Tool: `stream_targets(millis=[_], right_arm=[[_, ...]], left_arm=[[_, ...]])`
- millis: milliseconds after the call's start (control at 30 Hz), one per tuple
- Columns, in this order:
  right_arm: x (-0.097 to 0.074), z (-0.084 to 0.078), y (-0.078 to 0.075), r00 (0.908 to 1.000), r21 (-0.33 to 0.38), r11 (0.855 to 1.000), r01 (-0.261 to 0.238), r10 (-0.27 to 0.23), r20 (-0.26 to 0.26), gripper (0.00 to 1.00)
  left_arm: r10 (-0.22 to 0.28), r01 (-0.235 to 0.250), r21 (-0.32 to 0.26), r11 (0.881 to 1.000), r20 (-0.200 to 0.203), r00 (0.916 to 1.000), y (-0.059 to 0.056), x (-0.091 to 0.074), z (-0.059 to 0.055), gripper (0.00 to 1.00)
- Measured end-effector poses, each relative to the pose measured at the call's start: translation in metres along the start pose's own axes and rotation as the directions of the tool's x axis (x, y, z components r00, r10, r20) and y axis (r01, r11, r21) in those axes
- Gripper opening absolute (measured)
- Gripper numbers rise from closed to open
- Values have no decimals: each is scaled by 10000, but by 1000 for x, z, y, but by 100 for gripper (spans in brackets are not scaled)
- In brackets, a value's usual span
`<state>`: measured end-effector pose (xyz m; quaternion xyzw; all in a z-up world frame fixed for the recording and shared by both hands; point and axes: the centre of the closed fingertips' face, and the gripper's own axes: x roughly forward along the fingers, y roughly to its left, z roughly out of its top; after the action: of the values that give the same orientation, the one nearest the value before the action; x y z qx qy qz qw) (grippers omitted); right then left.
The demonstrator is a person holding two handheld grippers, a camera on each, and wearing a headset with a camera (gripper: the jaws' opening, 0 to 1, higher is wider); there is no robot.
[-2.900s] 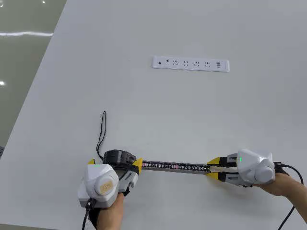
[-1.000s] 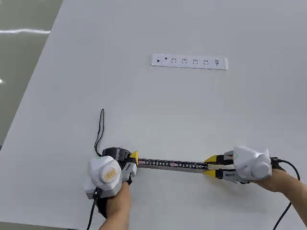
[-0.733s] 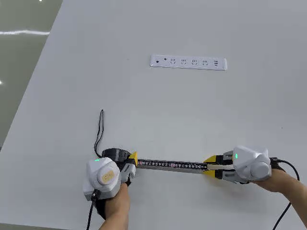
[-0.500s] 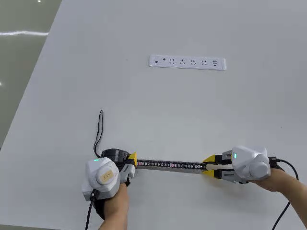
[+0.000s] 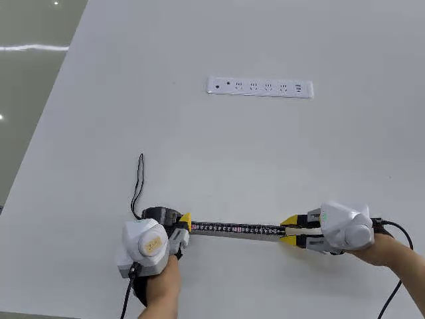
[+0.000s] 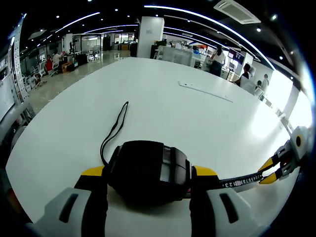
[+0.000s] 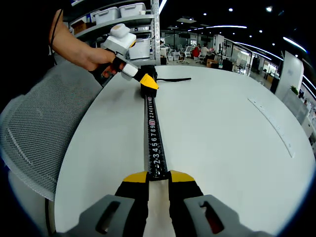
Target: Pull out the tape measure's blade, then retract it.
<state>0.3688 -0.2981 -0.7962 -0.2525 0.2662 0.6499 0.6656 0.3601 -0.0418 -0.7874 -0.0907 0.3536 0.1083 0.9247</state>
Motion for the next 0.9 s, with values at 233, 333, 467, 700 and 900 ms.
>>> stream_targets(millis=[233, 333, 467, 700, 900], right_arm=[[0, 0, 0, 10000, -24, 10000, 16, -16, 9, 13], [-1, 1, 0, 10000, -29, 10000, 38, -38, 21, 13], [-1, 3, 0, 10000, -43, 10000, 62, -62, 47, 13], [0, 6, 1, 10000, -94, 9999, 41, -40, 90, 13], [2, 7, 1, 10000, -153, 9999, 3, -2, 86, 13]], left_arm=[[34, -33, 121, 9999, -59, 10000, 0, 0, -1, 65], [-14, 15, 36, 10000, -109, 9999, 1, 0, -1, 65], [-34, 34, 32, 10000, -119, 9999, 1, 0, -1, 65], [-86, 87, 221, 9997, -54, 9999, 0, 0, -1, 65], [-114, 115, 241, 9996, -65, 9999, 1, 0, -1, 65]])
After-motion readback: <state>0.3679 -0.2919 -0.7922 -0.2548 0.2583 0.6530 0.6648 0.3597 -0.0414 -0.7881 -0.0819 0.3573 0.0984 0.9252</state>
